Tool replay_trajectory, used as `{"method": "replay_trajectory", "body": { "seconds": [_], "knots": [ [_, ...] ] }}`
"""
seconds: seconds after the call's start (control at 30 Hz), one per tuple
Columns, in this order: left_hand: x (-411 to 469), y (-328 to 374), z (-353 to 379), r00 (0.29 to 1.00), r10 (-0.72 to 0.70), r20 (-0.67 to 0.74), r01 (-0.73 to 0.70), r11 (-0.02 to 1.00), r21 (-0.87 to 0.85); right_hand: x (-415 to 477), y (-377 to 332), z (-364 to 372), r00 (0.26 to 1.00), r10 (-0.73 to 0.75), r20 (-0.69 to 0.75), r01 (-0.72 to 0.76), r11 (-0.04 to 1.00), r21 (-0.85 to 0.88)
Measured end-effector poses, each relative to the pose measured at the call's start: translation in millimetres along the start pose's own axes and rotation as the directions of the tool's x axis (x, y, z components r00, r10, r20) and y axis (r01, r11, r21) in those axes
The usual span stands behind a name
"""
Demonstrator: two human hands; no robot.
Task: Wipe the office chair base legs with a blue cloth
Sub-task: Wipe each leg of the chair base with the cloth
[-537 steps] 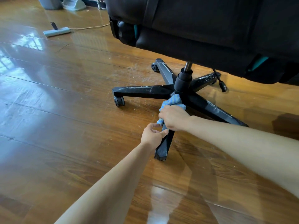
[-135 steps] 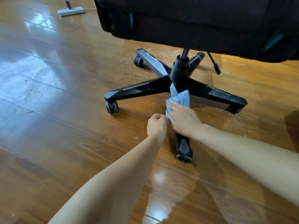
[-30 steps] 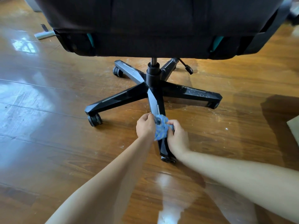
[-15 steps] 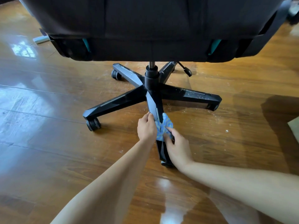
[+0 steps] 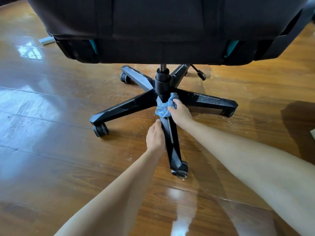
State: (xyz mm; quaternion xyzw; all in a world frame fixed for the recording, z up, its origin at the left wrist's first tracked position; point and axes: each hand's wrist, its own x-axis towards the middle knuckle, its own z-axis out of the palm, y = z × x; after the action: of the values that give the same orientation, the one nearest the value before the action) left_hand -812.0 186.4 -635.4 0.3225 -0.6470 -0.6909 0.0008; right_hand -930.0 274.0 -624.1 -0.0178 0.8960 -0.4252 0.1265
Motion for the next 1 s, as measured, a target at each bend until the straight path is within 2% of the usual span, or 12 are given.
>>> {"method": "replay_trajectory", "body": {
  "seconds": [0.13,0.3,0.4,0.47,0.53,0.67,0.77,0.83,0.93,1.0],
  "knots": [
    [-1.0,0.3,-5.8,1.000,0.006,0.014,-0.006,1.000,-0.021,-38.8,22.9,4.1,0.998,-0.066,-0.018,0.065,0.997,-0.033],
    [-5.9,3.1,-6.6,1.000,0.015,-0.007,-0.016,0.999,-0.031,-137.2,66.0,18.5,0.948,-0.309,-0.071,0.303,0.949,-0.083],
    [-13.7,2.6,-4.5,1.000,-0.005,-0.025,0.005,1.000,-0.025,-185.3,89.2,20.8,0.935,-0.355,-0.020,0.352,0.932,-0.083],
    [-17.9,1.5,-1.3,1.000,-0.009,-0.029,0.008,0.999,-0.031,-205.8,106.0,16.9,0.902,-0.430,0.031,0.428,0.887,-0.172],
    [-22.3,1.1,0.6,0.999,-0.024,-0.028,0.023,0.999,-0.037,-212.4,117.0,11.5,0.857,-0.510,0.072,0.512,0.826,-0.235],
    [-28.3,-0.2,6.0,0.999,-0.009,-0.048,0.009,1.000,0.002,-191.8,110.3,-4.0,0.855,-0.515,0.061,0.514,0.825,-0.235],
    [-27.1,-1.6,8.2,0.999,0.010,-0.046,-0.007,0.998,0.057,-173.8,105.4,-19.4,0.810,-0.575,0.118,0.586,0.781,-0.217],
    [-25.4,-2.3,8.8,0.999,0.026,-0.041,-0.022,0.995,0.093,-154.3,98.6,-28.9,0.851,-0.520,0.072,0.524,0.832,-0.183],
    [-23.8,0.3,12.0,0.997,0.064,-0.049,-0.054,0.981,0.187,-108.7,81.1,-43.9,0.960,-0.243,-0.136,0.231,0.968,-0.095],
    [-19.7,3.7,18.3,0.994,0.108,-0.026,-0.095,0.950,0.298,-84.1,73.7,-52.6,0.966,-0.088,-0.245,0.074,0.995,-0.064]
  ]
}}
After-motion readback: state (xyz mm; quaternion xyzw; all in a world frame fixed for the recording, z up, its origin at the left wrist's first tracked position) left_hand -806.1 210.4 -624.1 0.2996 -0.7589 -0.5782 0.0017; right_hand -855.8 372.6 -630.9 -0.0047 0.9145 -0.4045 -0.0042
